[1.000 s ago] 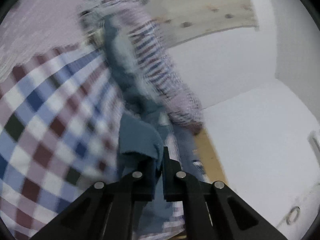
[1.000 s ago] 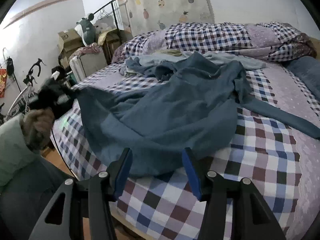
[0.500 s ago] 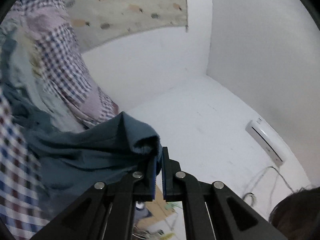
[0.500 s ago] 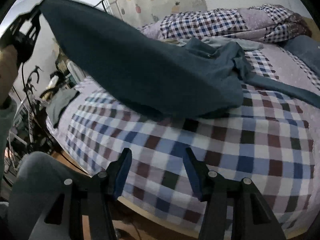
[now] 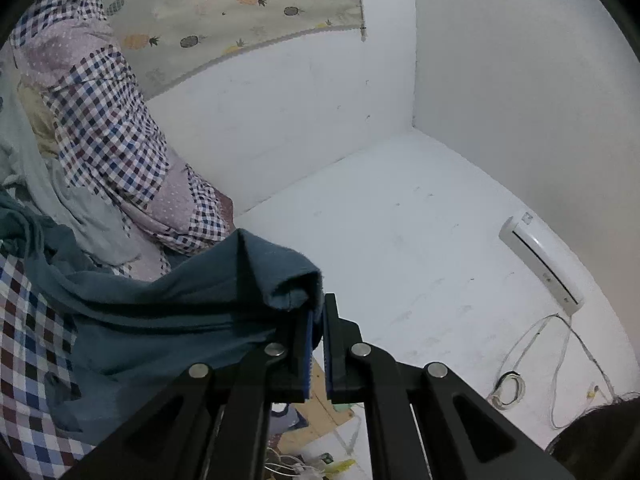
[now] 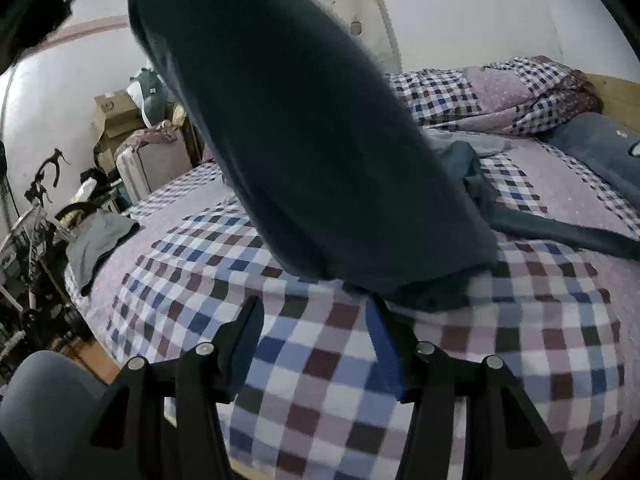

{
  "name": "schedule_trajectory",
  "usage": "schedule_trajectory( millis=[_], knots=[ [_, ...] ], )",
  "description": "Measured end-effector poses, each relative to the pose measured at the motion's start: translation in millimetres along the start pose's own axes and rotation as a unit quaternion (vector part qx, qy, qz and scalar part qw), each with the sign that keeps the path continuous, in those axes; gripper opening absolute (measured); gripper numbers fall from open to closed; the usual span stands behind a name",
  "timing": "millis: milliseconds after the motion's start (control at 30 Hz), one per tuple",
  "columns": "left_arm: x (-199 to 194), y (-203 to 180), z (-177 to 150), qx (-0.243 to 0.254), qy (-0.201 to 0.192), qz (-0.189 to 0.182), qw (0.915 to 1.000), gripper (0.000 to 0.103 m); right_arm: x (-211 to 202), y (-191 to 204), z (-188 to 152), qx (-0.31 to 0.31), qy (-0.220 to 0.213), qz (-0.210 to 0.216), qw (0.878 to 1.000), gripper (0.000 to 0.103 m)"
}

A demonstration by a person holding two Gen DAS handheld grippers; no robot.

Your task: Fold clothes

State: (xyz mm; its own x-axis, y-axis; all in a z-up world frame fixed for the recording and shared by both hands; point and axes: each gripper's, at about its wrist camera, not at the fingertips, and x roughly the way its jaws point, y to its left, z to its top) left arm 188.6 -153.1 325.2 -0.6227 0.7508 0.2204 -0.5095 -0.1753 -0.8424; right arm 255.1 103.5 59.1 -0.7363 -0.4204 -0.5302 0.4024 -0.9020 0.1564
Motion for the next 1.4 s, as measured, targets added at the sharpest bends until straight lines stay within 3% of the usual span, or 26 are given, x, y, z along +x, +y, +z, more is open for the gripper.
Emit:
schedule_trajectory(
  millis=[167, 333, 400, 433, 567, 767, 1033, 1167, 1233, 1400],
  knots=[
    [-3.2, -2.2, -0.1, -0.004, -0.01, 0.017, 0.9998, 0.002, 19.9, 17.5, 7.5, -0.023, -0.005, -0.017, 1.0, 0.042],
    [-7.7, -1.7, -3.7, -0.009, -0.014, 0.025, 0.9995, 0.002, 27.9, 32.7, 14.3, -0.033, -0.025, -0.039, 0.998, 0.038],
    [-10.3, -1.0, -3.9, -0.01, -0.017, 0.031, 0.9993, 0.002, 35.2, 35.5, 17.7, -0.042, -0.016, -0.052, 0.998, 0.024],
    [-15.4, -1.3, -1.2, -0.006, -0.02, 0.04, 0.999, 0.002, 38.9, 36.3, 19.4, -0.046, -0.009, -0.06, 0.997, 0.001],
    [-42.0, 4.0, 11.7, 0.006, -0.041, 0.076, 0.9962, 0.002, 35.5, 35.4, 23.7, -0.075, 0.016, -0.066, 0.995, 0.0],
    [-93.7, 25.7, 24.8, -0.011, -0.081, 0.145, 0.986, 0.002, -9.1, 19.1, 43.5, -0.159, 0.048, -0.067, 0.984, 0.0],
    [-152.8, 36.6, 5.3, -0.051, -0.094, 0.215, 0.9709, 0.002, -125.8, 0.3, 105.4, -0.241, 0.011, -0.122, 0.963, 0.0],
    [-164.6, 28.8, -27.4, -0.04, -0.054, 0.262, 0.9628, 0.002, -181.0, 11.6, 121.7, -0.278, -0.007, -0.136, 0.951, 0.0],
    [-168.7, 32.3, -49.9, -0.045, -0.022, 0.284, 0.9576, 0.002, -201.5, 18.1, 118.4, -0.305, 0.006, -0.114, 0.945, 0.0],
    [-173.0, 65.8, -104.4, -0.085, 0.044, 0.336, 0.9368, 0.002, -205.5, 35.0, 81.2, -0.354, 0.106, -0.041, 0.928, 0.0]
  ],
)
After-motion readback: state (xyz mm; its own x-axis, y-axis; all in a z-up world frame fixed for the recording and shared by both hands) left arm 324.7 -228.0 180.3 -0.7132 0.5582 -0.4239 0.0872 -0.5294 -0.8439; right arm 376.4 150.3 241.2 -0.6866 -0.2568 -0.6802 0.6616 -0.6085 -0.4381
